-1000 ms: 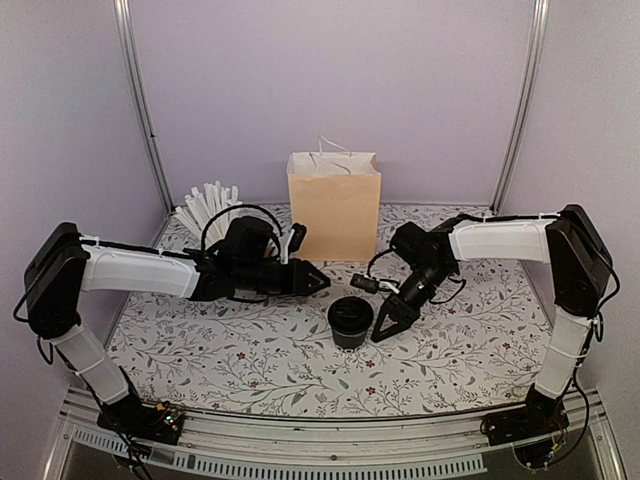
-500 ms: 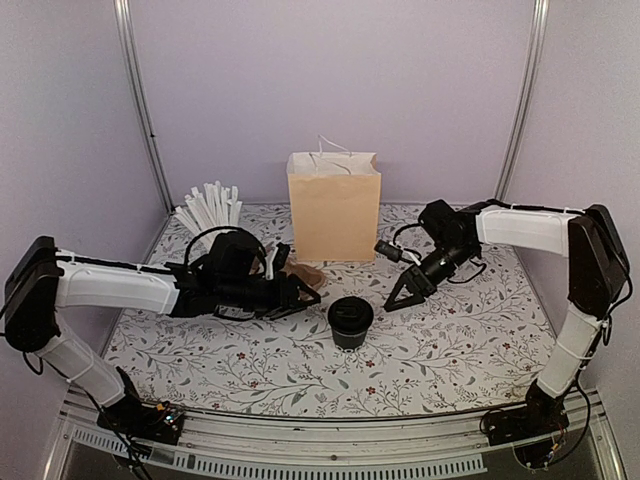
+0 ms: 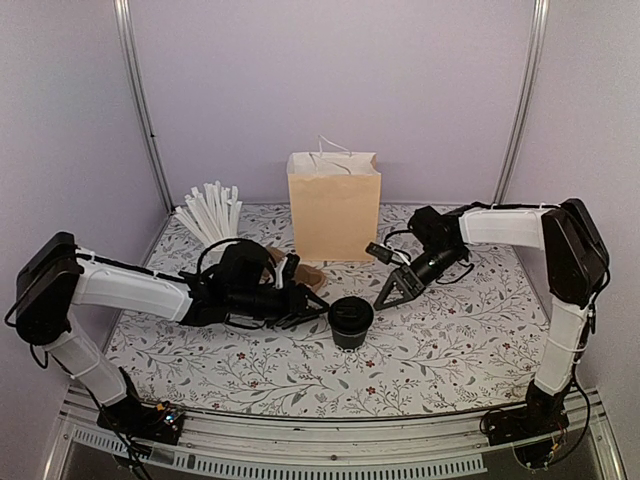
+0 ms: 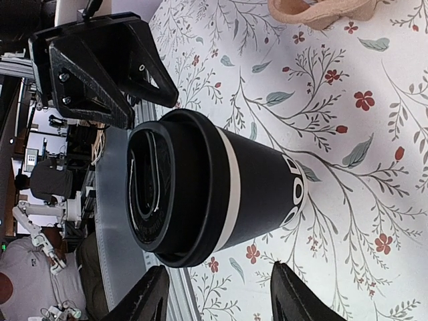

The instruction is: Pack the takeout coffee

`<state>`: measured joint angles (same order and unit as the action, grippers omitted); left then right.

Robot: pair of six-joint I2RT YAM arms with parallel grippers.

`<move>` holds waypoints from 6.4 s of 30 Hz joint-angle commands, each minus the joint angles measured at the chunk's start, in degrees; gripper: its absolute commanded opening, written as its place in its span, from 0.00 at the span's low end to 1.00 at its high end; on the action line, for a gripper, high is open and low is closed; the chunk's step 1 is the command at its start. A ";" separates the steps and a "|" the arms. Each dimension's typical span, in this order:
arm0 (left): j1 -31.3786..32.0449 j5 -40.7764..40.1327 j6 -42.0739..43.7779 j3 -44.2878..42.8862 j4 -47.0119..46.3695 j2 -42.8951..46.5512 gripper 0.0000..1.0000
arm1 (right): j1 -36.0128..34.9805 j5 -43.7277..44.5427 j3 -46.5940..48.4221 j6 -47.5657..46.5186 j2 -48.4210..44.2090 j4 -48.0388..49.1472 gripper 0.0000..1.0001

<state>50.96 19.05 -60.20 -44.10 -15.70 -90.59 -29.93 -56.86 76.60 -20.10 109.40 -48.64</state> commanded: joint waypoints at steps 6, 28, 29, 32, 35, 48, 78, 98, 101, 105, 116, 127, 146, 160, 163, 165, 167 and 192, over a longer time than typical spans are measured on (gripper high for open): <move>0.46 0.92 -0.16 -1.43 -1.98 -2.91 0.40 | -0.17 -2.77 1.71 1.11 2.09 0.14 0.49; 0.39 1.23 2.70 -2.04 10.92 -9.58 0.28 | -2.03 6.02 0.59 4.06 9.27 1.15 0.44; 0.31 1.22 3.96 -2.77 13.61 -10.98 0.24 | -2.12 8.69 -0.19 5.49 9.67 1.81 0.43; 0.28 1.31 6.69 -3.44 19.94 -15.36 0.18 | -2.15 17.87 -2.04 8.52 11.95 2.79 0.36; -0.15 2.41 7.05 -1.70 20.09 -19.28 0.11 | -2.15 25.96 -3.76 10.36 13.34 4.25 0.24; 0.02 1.34 10.40 -5.51 19.21 -16.95 0.00 | -3.38 15.39 -0.46 5.49 9.41 1.61 0.29; 4.45 -7.97 10.22 -11.54 25.03 0.43 0.35 | -3.30 9.16 4.86 -1.93 -2.11 -3.81 0.47; 1.18 -3.09 11.95 -11.81 19.31 -4.36 0.36 | -6.68 5.12 4.89 -4.67 -0.46 -5.03 0.49; -0.11 -3.06 13.09 -12.87 19.41 -4.79 0.35 | -6.89 5.14 3.25 -4.86 -1.93 -4.89 0.50; -0.92 -2.87 14.63 -15.13 19.48 -6.08 0.35 | -6.89 5.27 1.09 -4.86 -4.20 -4.65 0.50; -0.99 -2.93 15.38 -16.29 21.10 -4.65 0.35 | -6.89 6.33 -0.70 -5.30 -5.17 -4.71 0.51; -1.08 -0.75 5.93 -5.04 17.56 3.38 0.38 | -3.58 6.04 1.85 -3.50 -5.34 -3.58 0.45; -0.94 4.85 2.50 -4.54 7.09 -1.74 0.36 | -2.94 6.48 6.51 -0.78 2.37 -2.78 0.40; -1.21 4.64 4.95 -4.30 14.10 -7.42 0.33 | -3.11 3.62 5.55 -1.22 6.17 -3.32 0.41; -1.21 4.09 6.95 -3.00 19.25 -9.26 0.32 | -3.41 5.60 3.73 -0.76 7.48 -2.50 0.41; -1.29 2.44 9.06 -3.07 23.54 -11.56 0.29 | -3.71 8.91 1.93 0.57 8.25 -0.52 0.41; -1.56 1.53 12.86 -3.75 28.28 -15.68 0.26 | -3.77 10.63 0.39 1.45 9.52 0.28 0.41; 2.78 -9.20 17.22 -17.97 43.42 -12.44 0.11 | -2.94 19.68 -3.48 1.83 -2.58 1.94 0.41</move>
<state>52.93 15.84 -42.87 -59.92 19.86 -106.34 -32.97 -38.83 74.46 -16.86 110.78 -47.59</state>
